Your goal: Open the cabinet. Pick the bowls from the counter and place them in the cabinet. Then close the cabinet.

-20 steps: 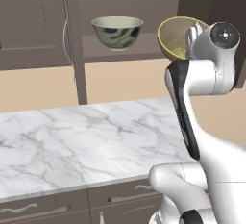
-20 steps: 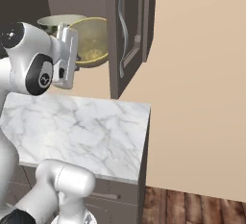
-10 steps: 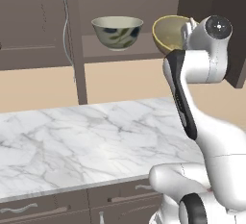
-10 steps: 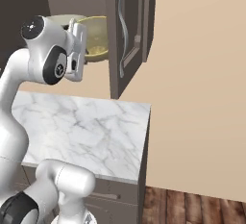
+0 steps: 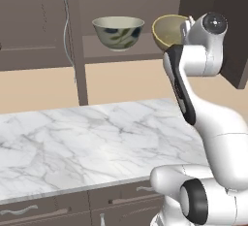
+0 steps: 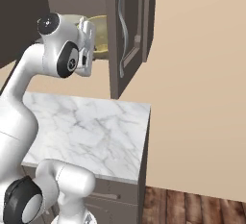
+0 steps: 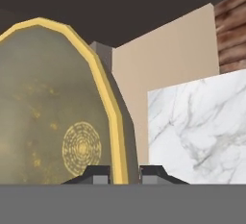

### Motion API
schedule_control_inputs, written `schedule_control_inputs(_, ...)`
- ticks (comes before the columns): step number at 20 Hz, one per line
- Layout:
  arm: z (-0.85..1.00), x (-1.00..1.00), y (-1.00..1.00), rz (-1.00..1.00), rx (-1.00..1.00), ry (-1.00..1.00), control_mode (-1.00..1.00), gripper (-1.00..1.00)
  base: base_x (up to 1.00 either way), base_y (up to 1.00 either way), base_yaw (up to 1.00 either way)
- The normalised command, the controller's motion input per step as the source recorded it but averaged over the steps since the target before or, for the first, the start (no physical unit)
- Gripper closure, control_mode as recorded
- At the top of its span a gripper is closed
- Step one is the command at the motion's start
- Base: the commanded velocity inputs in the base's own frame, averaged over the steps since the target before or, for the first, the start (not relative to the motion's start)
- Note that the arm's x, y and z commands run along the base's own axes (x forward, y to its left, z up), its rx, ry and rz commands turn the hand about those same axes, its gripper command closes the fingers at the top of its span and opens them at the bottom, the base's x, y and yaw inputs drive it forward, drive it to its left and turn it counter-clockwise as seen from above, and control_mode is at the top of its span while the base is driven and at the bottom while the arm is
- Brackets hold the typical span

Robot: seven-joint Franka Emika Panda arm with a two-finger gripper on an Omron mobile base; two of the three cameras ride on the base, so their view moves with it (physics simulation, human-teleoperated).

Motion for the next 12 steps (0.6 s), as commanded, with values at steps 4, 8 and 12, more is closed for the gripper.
schedule_control_inputs(4, 0.00, 0.44, -0.05, 0.00, 0.00, 0.01, -1.00, 1.00, 0.00, 0.00, 0.00)
schedule_control_inputs(8, 0.00, 0.52, -0.03, 0.00, 0.00, 0.00, -1.00, 1.00, 0.00, 0.00, 0.00)
schedule_control_inputs(12, 0.00, 0.30, -0.13, 0.00, 0.00, 0.00, -1.00, 1.00, 0.00, 0.00, 0.00)
